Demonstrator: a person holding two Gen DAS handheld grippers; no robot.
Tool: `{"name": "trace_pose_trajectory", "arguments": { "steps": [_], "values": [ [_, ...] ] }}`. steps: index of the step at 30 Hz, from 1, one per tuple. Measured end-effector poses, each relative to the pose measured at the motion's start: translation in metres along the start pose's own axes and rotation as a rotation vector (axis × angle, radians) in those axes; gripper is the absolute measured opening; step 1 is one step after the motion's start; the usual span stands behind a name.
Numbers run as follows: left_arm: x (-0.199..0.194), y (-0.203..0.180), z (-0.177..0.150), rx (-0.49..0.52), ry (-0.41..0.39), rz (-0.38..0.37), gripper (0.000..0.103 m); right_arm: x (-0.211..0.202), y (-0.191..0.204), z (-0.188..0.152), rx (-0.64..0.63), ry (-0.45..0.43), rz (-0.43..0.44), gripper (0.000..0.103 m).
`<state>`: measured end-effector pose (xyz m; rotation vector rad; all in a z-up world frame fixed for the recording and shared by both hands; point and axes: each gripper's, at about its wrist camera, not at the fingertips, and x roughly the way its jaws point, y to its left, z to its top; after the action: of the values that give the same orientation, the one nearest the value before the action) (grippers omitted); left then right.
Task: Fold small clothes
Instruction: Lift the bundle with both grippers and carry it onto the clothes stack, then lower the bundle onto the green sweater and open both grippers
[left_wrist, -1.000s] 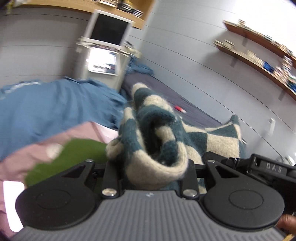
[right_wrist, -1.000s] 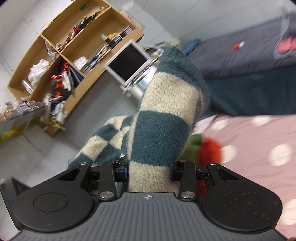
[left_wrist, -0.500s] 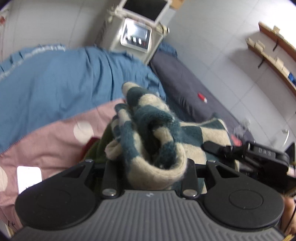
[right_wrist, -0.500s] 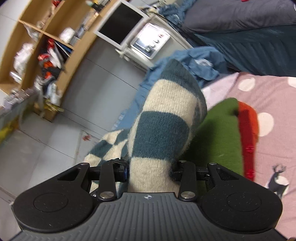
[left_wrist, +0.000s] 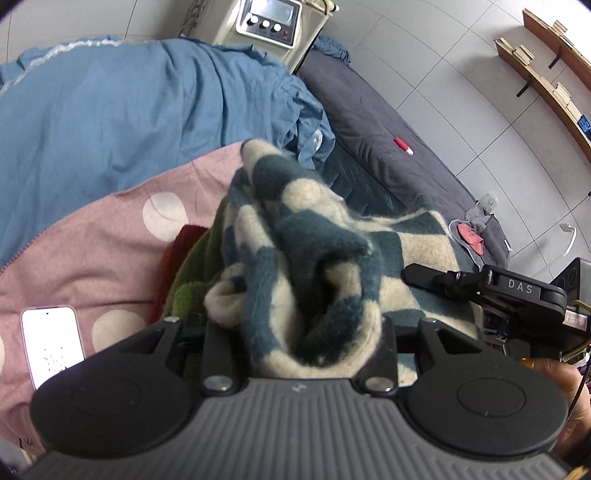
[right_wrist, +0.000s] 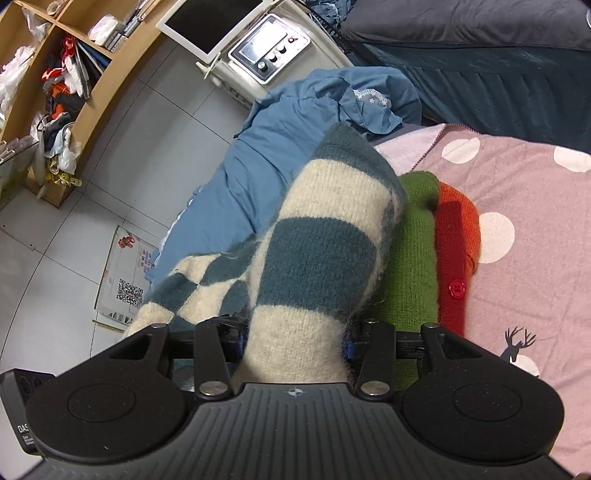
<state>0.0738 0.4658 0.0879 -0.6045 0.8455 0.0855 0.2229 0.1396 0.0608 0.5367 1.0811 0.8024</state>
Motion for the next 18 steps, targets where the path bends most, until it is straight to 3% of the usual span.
{"name": "trace_pose_trajectory", "arguments": {
  "steps": [12, 18],
  "values": [
    [0.0, -0.008, 0.0, 0.038, 0.009, 0.031, 0.042, -0.001, -0.001, 0.0, 0.032, -0.016, 0.012, 0.083],
    [-0.004, -0.009, 0.001, 0.052, -0.001, 0.075, 0.065, -0.008, 0.0, -0.001, 0.048, -0.035, 0.003, 0.097]
  ]
}}
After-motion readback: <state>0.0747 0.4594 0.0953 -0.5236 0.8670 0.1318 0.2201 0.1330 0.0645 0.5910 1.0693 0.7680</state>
